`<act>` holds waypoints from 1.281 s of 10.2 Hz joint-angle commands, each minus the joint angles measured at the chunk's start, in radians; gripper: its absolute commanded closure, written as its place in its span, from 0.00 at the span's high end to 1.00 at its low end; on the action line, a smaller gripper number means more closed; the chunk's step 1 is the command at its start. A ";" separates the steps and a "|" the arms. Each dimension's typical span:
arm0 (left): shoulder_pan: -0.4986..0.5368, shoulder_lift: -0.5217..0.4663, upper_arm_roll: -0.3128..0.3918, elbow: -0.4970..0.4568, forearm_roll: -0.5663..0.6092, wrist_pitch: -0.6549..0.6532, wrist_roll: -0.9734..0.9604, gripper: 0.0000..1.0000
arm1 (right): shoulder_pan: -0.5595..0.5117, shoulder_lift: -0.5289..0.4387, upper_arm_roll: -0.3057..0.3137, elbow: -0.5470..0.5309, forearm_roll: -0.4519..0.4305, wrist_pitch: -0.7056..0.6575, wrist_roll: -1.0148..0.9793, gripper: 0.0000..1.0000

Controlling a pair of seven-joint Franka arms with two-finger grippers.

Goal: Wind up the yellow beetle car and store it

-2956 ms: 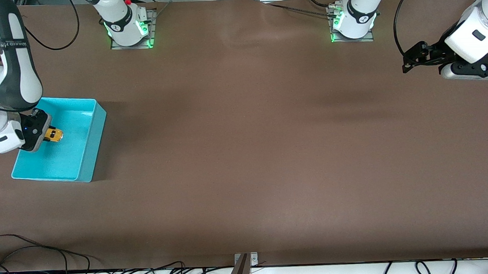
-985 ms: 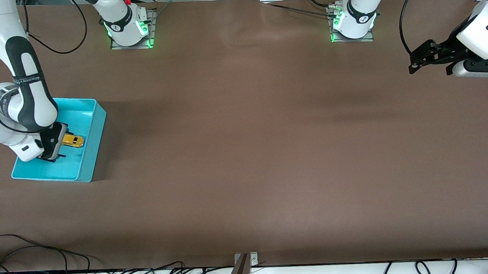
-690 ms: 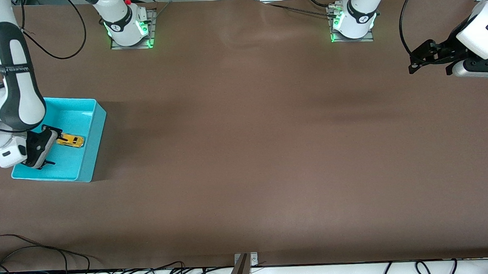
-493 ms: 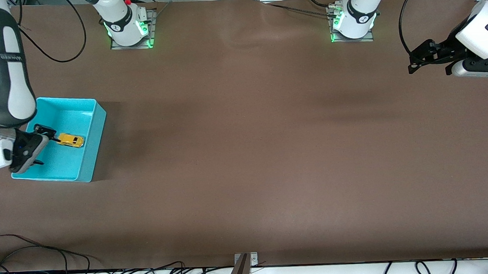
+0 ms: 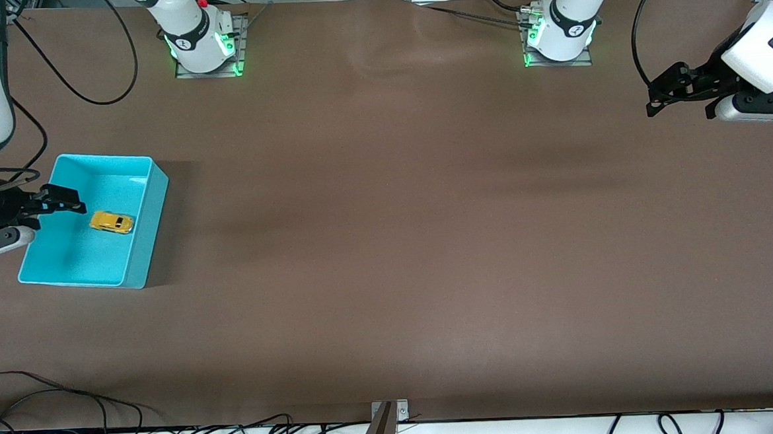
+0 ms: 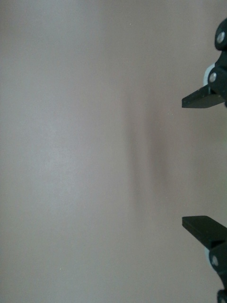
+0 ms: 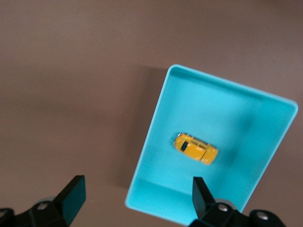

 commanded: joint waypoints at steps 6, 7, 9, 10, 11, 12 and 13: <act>-0.004 0.017 -0.001 0.038 0.000 -0.024 -0.008 1.00 | 0.127 -0.180 0.034 -0.084 -0.162 0.002 0.451 1.00; -0.006 0.017 -0.001 0.038 0.000 -0.024 -0.008 1.00 | 0.127 -0.200 0.036 -0.113 -0.162 0.033 0.452 1.00; -0.006 0.017 -0.001 0.038 0.000 -0.024 -0.008 1.00 | 0.127 -0.237 0.037 -0.194 -0.162 0.160 0.453 1.00; -0.006 0.017 -0.001 0.038 0.000 -0.024 -0.008 1.00 | 0.127 -0.239 0.036 -0.204 -0.161 0.197 0.451 1.00; -0.007 0.017 -0.004 0.038 0.000 -0.024 -0.008 1.00 | 0.127 -0.239 0.036 -0.201 -0.153 0.195 0.454 1.00; -0.007 0.017 -0.002 0.038 0.000 -0.024 -0.008 1.00 | 0.125 -0.236 0.036 -0.196 -0.150 0.187 0.454 1.00; -0.007 0.017 -0.002 0.038 0.000 -0.024 -0.008 1.00 | 0.127 -0.233 0.036 -0.192 -0.148 0.185 0.454 1.00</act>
